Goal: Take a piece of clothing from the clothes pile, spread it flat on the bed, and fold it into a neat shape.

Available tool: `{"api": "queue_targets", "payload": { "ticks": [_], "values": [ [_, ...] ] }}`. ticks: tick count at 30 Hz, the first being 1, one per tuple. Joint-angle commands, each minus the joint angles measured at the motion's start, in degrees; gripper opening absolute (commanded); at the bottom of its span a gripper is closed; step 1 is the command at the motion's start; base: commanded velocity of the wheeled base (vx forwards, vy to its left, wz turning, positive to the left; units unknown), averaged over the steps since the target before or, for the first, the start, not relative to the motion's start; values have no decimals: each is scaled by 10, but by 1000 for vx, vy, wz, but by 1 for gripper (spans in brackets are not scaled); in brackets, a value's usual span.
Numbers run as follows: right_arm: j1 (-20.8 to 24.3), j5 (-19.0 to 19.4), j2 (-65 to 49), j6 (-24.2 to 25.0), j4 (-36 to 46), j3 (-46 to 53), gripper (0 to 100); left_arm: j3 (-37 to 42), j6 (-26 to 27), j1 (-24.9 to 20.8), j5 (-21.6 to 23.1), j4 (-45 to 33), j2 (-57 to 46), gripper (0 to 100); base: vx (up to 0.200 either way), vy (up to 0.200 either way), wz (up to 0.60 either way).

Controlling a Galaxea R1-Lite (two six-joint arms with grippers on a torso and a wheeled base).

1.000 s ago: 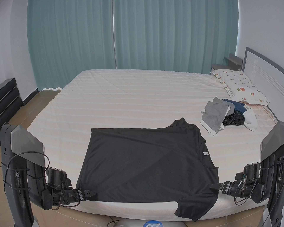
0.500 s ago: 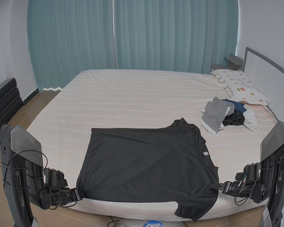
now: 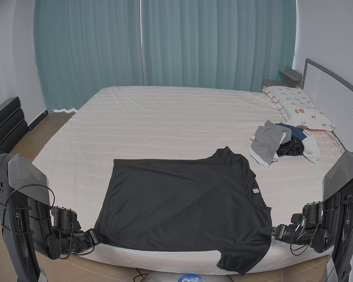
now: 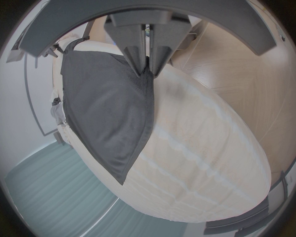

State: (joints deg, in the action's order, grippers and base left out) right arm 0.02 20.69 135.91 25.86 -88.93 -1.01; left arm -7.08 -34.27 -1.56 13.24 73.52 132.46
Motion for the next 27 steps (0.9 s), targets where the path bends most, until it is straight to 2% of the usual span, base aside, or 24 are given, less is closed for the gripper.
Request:
{"api": "queue_targets", "payload": {
  "ticks": [1,7,8,15,21,27],
  "values": [
    [18,-4,14,1,-5,-2,100,-4,-22,0,4,0,-24,0,0,0,0],
    [29,-22,32,-7,-5,-15,100,-6,-33,2,4,0,-26,0,0,0,0],
    [29,-22,32,-7,-5,-15,0,-6,-33,2,4,0,-26,0,0,0,0],
    [24,-38,35,-8,-4,-76,0,-7,-43,2,4,1,-27,0,0,0,0],
    [19,-39,30,-8,1,-145,0,-15,-84,2,5,0,-44,0,0,0,0],
    [18,-38,23,-8,69,-220,0,-20,-96,2,5,0,-41,0,0,0,0]
  ]
}}
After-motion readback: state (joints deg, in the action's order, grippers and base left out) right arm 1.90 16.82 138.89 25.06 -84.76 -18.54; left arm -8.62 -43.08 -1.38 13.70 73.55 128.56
